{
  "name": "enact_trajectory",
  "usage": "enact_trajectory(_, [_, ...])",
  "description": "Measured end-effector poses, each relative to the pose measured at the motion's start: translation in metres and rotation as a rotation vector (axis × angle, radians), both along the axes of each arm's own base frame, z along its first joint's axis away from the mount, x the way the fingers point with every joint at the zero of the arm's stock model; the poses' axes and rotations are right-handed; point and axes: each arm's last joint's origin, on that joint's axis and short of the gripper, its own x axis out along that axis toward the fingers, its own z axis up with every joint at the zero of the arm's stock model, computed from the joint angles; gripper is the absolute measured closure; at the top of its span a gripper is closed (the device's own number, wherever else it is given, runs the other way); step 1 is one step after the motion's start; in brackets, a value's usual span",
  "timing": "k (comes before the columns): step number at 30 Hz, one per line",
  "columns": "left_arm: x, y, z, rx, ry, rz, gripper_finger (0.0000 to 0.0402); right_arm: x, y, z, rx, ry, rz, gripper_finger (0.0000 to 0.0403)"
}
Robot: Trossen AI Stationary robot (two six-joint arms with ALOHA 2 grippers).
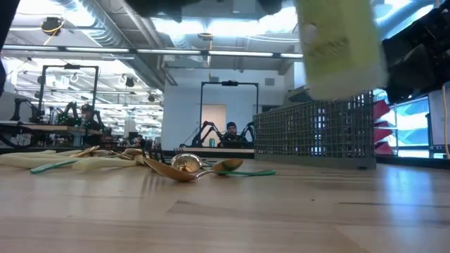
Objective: Sort silverware
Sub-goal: Move the spray bottle to the top left of the table
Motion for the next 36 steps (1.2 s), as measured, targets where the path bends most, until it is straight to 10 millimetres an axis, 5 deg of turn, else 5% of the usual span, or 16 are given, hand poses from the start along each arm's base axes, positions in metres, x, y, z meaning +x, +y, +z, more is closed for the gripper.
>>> enact_trajectory(7, [-0.041, 0.04, 0.05, 0.114, 0.066, 0.134, 0.0232, 0.0, 0.0, 0.0, -0.002, 0.001, 0.0, 0.0403])
enact_trajectory(19, [-0.154, 0.088, 0.123, 0.262, 0.099, 0.513, 0.0232, 0.0, 0.0, 0.0, -0.001, -0.001, 0.0, 0.0403])
enact_trajectory(28, [-0.233, 0.12, 0.154, 0.225, 0.04, 0.954, 0.0232, 0.0, 0.0, 0.0, 0.0, -0.003, -0.001, 0.0403])
enact_trajectory(36, [-0.266, 0.144, 0.156, 0.105, 0.062, 1.219, 0.0232, 0.0, 0.0, 0.0, 0.0, -0.003, 0.0, 0.0403])
